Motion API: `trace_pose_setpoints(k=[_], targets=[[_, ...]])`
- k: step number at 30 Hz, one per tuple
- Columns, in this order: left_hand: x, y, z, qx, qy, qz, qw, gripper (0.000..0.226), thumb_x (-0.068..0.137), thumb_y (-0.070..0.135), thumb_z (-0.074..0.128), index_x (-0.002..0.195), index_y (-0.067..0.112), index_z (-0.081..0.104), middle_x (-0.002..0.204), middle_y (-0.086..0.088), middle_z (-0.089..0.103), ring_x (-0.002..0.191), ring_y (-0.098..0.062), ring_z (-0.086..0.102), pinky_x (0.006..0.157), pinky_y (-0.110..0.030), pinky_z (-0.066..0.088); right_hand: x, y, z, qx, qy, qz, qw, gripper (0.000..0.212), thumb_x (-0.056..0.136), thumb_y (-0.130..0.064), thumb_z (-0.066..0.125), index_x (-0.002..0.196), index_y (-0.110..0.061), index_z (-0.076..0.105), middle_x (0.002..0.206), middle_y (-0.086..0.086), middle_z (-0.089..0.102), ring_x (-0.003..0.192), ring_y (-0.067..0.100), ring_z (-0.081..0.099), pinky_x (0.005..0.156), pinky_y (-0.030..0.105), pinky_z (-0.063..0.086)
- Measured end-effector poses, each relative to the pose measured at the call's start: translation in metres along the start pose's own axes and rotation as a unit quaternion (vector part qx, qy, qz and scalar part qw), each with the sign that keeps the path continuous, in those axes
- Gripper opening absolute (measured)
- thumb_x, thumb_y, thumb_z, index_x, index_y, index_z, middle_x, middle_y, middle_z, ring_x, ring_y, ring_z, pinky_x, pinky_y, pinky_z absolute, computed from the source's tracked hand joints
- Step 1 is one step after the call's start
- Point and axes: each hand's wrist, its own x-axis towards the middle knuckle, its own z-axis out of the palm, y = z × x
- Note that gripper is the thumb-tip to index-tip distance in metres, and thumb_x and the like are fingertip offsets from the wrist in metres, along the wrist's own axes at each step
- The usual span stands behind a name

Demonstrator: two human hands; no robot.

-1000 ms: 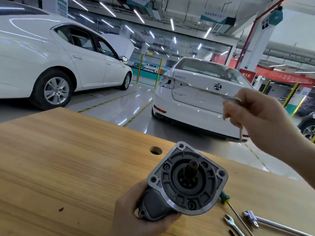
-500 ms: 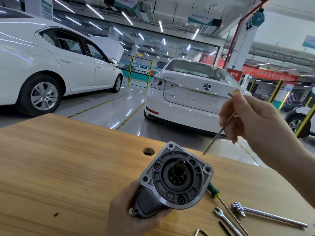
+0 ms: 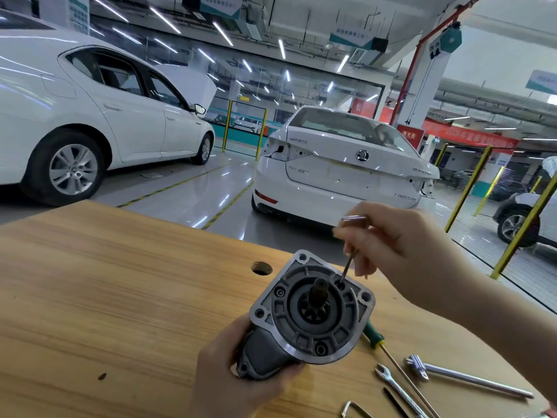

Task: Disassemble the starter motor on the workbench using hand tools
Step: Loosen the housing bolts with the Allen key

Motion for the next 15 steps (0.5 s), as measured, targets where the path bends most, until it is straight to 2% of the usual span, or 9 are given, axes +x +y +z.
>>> trace_pose_setpoints(k=[1,3,5,7,10,12,15], targets=[[0.0,0.0,0.0,-0.001,0.003,0.001,1.0,0.063,0.037,0.043,0.082,0.096,0.058,0.064,0.081,0.017,0.072,0.075,0.0,0.068,0.061,-0.012,0.053,0.0,0.0,0.001,-0.003,-0.002,-0.007,1.0,0.011,0.083,-0.03,0.06,0.076,-0.033,0.052,0.072,-0.008,0.065,0.05,0.002,0.061,0.055,0.015,0.049],[0.001,0.001,0.0,-0.005,0.004,-0.001,1.0,0.061,0.038,0.043,0.082,0.095,0.056,0.065,0.081,0.016,0.073,0.074,-0.001,0.068,0.061,-0.012,0.053,-0.001,-0.001,0.007,0.024,0.023,0.0,0.999,0.025,0.075,-0.023,0.069,0.075,-0.035,0.047,0.075,-0.007,0.065,0.051,0.004,0.063,0.054,0.02,0.053],[0.001,0.002,0.0,-0.003,0.002,0.0,1.0,0.061,0.038,0.043,0.081,0.095,0.056,0.065,0.08,0.015,0.073,0.073,-0.002,0.068,0.06,-0.013,0.053,-0.001,-0.004,0.011,0.085,0.045,0.033,0.995,0.027,0.069,-0.026,0.074,0.065,-0.031,0.048,0.066,-0.001,0.067,0.05,0.008,0.064,0.054,0.026,0.054],[0.001,0.002,-0.001,-0.004,0.001,-0.004,1.0,0.063,0.038,0.043,0.081,0.096,0.056,0.064,0.082,0.015,0.073,0.074,-0.001,0.068,0.06,-0.012,0.053,0.0,-0.003,0.012,0.14,0.042,0.055,0.988,0.023,0.068,-0.021,0.074,0.062,-0.026,0.052,0.058,-0.001,0.068,0.051,0.01,0.065,0.053,0.02,0.052],[0.001,0.002,0.0,-0.003,-0.001,-0.005,1.0,0.064,0.038,0.042,0.082,0.098,0.054,0.064,0.083,0.014,0.073,0.074,-0.001,0.068,0.06,-0.011,0.052,0.005,-0.003,0.01,0.178,0.005,0.069,0.982,0.018,0.077,-0.001,0.067,0.067,-0.007,0.053,0.062,-0.002,0.071,0.05,0.007,0.064,0.052,0.012,0.048],[0.001,0.002,0.0,-0.004,-0.003,-0.005,1.0,0.064,0.039,0.042,0.082,0.1,0.052,0.064,0.084,0.011,0.073,0.074,-0.003,0.068,0.061,-0.013,0.052,0.006,-0.005,0.008,0.2,-0.027,0.066,0.977,0.014,0.079,0.0,0.063,0.069,-0.007,0.056,0.069,0.001,0.072,0.051,0.008,0.065,0.052,0.012,0.047],[0.002,0.003,0.0,-0.007,-0.003,-0.008,1.0,0.063,0.038,0.042,0.082,0.097,0.055,0.064,0.084,0.012,0.073,0.074,-0.003,0.069,0.061,-0.013,0.053,0.005,-0.003,0.008,0.189,-0.054,0.051,0.979,0.015,0.083,-0.001,0.058,0.074,-0.012,0.059,0.068,-0.005,0.072,0.053,0.006,0.065,0.055,0.009,0.045]])
